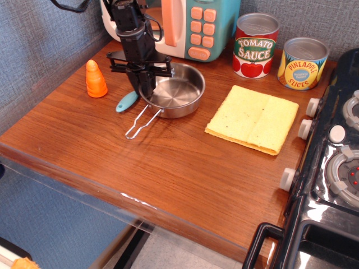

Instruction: Move the pan off to the left side of the yellow cloth

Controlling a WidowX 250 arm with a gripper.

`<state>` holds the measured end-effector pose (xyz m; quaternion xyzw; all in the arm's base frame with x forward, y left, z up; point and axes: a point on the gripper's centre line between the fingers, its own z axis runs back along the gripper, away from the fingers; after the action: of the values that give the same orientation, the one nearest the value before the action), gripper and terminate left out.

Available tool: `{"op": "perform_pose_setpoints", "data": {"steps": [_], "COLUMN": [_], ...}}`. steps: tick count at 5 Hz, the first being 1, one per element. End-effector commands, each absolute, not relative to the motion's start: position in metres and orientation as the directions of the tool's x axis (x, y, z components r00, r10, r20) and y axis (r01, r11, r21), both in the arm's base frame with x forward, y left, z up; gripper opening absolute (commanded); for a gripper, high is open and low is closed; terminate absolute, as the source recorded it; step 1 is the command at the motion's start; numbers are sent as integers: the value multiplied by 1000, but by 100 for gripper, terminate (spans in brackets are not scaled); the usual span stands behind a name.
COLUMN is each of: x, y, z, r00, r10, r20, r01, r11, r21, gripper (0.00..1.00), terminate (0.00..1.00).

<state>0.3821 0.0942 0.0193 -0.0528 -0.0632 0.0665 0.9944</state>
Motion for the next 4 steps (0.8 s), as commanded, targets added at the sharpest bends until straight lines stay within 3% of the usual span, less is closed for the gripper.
{"op": "perform_pose_setpoints", "data": {"steps": [1, 3, 4], "x": [403, 399, 393], "y": [89, 86, 82], "z": [29, 52, 83], "r00": [979, 976, 973], "r10": [132, 66, -6], "r20": [155, 208, 233], "r01": [-117, -50, 22], "r11": [988, 996, 998], "r21": [-102, -80, -67], "gripper": [100, 100, 100], "terminate": [0, 0, 0]}}
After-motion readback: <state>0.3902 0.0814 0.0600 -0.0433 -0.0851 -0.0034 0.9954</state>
